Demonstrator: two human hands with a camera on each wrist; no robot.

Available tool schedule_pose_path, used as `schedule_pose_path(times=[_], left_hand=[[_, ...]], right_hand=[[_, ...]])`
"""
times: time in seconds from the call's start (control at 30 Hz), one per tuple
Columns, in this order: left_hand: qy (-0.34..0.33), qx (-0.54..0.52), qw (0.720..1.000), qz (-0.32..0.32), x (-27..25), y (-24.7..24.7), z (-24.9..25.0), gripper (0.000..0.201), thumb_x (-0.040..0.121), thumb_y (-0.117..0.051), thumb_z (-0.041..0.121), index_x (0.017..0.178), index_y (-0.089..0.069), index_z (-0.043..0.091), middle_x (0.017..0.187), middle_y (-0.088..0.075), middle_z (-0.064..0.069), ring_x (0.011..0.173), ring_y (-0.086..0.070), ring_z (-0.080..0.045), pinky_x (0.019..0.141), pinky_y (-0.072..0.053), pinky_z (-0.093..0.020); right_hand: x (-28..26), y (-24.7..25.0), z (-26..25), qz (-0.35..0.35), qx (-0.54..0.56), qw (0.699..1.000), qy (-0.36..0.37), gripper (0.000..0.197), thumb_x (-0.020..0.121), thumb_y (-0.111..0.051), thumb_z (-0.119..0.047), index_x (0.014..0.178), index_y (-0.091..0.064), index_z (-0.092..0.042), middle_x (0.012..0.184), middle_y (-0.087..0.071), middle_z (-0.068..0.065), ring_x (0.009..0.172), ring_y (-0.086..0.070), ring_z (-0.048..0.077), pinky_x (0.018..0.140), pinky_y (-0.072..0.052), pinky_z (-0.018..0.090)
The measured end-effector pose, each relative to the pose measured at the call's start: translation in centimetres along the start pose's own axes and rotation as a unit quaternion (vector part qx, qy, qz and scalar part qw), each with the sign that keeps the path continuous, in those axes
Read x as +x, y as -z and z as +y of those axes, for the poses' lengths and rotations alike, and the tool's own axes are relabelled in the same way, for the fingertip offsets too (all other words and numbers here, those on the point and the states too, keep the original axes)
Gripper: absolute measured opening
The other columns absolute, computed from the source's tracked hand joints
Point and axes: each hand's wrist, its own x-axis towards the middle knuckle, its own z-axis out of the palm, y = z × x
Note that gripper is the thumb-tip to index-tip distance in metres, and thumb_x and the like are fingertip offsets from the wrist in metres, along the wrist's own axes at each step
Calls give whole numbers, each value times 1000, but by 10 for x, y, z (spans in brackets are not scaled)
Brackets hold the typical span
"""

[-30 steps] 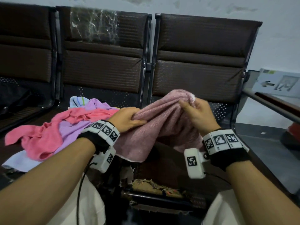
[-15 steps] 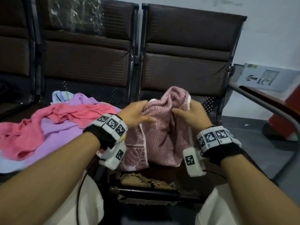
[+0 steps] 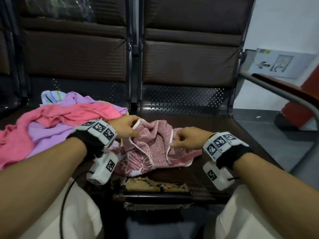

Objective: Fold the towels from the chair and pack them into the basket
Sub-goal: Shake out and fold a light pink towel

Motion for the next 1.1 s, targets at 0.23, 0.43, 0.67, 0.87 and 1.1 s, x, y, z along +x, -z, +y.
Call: schedule_pose_path(times=[0.23,0.43,0.67,0.87,1.1], left_hand=[[44,184,982,10,-3,2,-4,69,85,-60,45,143,-28,26,121,-34,-9,117,-41,-25,97,-35,-32],[-171,158,972,38,-13,6,34,34,85,-65,32,118,-56,30,76,-60,13,74,-56,2,61,-40,-17],[-165,184,948,-199,-20,-10,38,21,82,-69,34,102,-72,28,55,-59,30,50,-51,17,49,-33,1],[-75,132,964,-216,-21,-10,28,7,86,-65,23,87,-70,19,67,-72,3,55,-66,-8,64,-57,-26],[5,169,973,154,-11,10,35,50,78,-61,55,47,-61,16,54,-63,-1,57,-61,-14,62,-54,-30]], right_hand=[[14,-28,-25,-77,-92,992,48,38,89,-55,-52,116,-60,-26,103,-65,-7,97,-59,15,89,-44,29],[20,-18,-29,-42,-85,995,13,23,78,-74,-37,81,-66,-15,78,-70,-1,75,-65,15,72,-52,30],[5,9,-25,60,-28,998,23,35,79,-50,3,81,-69,-26,82,-63,-10,75,-58,7,65,-45,23],[0,19,-22,148,73,986,27,49,80,-50,9,65,-69,-34,75,-64,-18,77,-62,13,64,-50,24],[-10,36,-39,295,391,866,104,37,78,-52,9,72,-75,-19,64,-68,-1,56,-56,14,57,-46,24]])
